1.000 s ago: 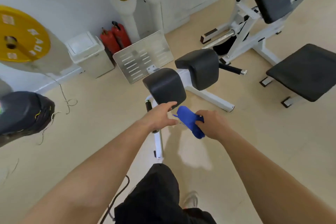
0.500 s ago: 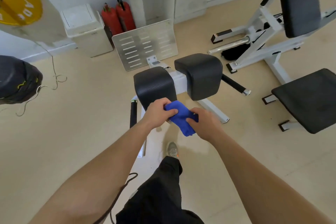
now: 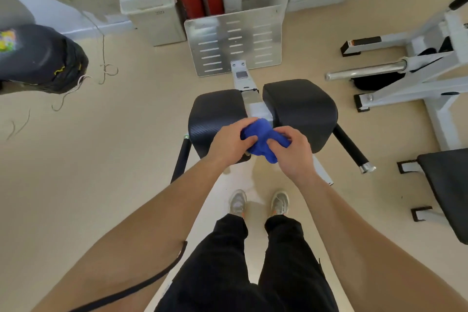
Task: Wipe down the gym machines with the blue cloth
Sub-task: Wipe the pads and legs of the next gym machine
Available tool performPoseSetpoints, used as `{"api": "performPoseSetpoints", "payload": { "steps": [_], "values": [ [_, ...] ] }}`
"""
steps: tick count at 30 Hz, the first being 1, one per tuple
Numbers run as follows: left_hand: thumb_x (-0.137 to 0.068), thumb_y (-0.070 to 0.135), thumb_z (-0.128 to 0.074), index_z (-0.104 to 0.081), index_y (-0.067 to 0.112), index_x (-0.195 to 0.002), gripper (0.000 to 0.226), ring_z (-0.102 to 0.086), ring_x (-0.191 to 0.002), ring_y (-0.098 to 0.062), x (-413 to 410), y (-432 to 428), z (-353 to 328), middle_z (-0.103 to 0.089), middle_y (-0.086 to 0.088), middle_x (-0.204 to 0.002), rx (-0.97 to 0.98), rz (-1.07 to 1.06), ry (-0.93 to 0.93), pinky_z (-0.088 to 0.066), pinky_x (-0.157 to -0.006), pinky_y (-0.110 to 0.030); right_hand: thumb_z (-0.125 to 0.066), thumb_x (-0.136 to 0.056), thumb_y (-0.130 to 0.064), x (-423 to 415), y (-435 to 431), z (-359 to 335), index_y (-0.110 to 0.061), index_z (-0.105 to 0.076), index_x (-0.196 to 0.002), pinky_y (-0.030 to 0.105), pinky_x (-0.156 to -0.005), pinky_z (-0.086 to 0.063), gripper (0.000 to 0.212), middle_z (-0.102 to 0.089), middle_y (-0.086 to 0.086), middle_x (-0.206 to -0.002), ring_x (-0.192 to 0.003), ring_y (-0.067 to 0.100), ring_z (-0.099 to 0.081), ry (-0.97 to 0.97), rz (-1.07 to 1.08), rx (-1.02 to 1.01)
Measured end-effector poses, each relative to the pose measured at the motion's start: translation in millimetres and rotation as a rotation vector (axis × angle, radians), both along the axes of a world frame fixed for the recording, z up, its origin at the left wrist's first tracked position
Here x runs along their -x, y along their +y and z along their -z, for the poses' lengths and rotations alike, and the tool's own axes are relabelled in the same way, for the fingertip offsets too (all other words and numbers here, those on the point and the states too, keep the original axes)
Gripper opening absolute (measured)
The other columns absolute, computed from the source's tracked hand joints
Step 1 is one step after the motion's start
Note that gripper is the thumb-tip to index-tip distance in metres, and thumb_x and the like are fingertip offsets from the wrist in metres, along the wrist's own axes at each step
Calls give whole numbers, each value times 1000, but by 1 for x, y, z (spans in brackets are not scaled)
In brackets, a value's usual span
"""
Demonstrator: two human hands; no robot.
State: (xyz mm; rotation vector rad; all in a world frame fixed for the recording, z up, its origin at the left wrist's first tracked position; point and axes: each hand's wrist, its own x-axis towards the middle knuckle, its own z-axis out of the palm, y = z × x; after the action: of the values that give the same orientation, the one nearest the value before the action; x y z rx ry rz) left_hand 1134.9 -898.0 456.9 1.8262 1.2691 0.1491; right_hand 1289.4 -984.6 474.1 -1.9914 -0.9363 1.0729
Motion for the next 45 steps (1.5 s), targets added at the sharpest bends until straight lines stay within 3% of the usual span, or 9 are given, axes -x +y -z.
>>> {"api": "performPoseSetpoints", "payload": {
  "steps": [5,12,17,21,28,32,35,40,45],
  "values": [
    [-86,32,-68,-63,32,-93,8,-63,-77,-10,-5,-10,14,-66,13,-80,-6,-198,71,-56,-74,-39,-69,-87,-21,-3,0,21,-37,-56,-94,11,-55,-48,22,-64,-20,-84,-71,0,-64,225,-126,11],
    [-95,23,-59,-58,28,-116,21,-61,-88,2,-6,-16,22,-64,14,-101,127,-202,-106,-48,-67,-9,-64,-87,-10,3,-15,47,-27,-69,-94,28,-59,-55,19,-69,-2,-78,-68,14,-65,241,29,-23],
    [-95,37,-61,-53,22,-131,39,-64,-98,-7,18,-31,28,-65,8,-113,334,-37,-133,-52,-85,-21,-64,-90,-4,27,-16,45,-16,-64,-125,35,-85,-59,37,-70,2,-107,-93,17,-68,232,52,7],
    [-90,31,-70,-59,23,-120,32,-66,-93,-10,46,-27,26,-68,6,-104,391,-4,-219,-55,-79,-23,-61,-88,4,50,-25,42,-24,-54,-132,35,-83,-60,52,-67,4,-115,-96,16,-69,274,53,-20],
    [-86,23,-71,-68,22,-94,9,-59,-73,-9,50,-14,33,-67,3,-84,297,240,-109,-53,-71,-31,-70,-85,-1,57,-41,66,-30,-57,-129,26,-101,-46,55,-42,-11,-129,-118,-5,-45,39,-78,-103],
    [-85,31,-72,-68,28,-106,21,-65,-85,-4,41,3,40,-69,12,-93,151,196,-90,-56,-79,-31,-72,-87,-12,44,-31,86,-42,-57,-105,18,-78,-51,38,-64,-17,-105,-96,6,-63,102,86,-52],
    [-91,32,-65,-63,33,-104,13,-61,-85,7,40,27,44,-65,20,-95,-40,85,-76,-49,-74,-16,-70,-86,-22,43,-19,108,-35,-56,-115,4,-68,-39,34,-54,-13,-111,-94,-4,-55,-153,330,-62],
    [-94,31,-58,-62,37,-101,10,-56,-88,14,43,64,55,-62,26,-92,-242,17,-45,-42,-66,0,-68,-86,-17,57,22,146,-22,-56,-119,16,-71,-39,35,-52,-2,-120,-93,16,-57,-476,485,-147],
    [-93,31,-56,-62,39,-96,11,-57,-87,11,44,70,73,-62,28,-90,-338,34,-38,-39,-70,2,-58,-99,-20,72,39,187,-10,-62,-134,34,-98,-46,36,-56,7,-140,-116,27,-58,-523,383,-149]
  ]
}}
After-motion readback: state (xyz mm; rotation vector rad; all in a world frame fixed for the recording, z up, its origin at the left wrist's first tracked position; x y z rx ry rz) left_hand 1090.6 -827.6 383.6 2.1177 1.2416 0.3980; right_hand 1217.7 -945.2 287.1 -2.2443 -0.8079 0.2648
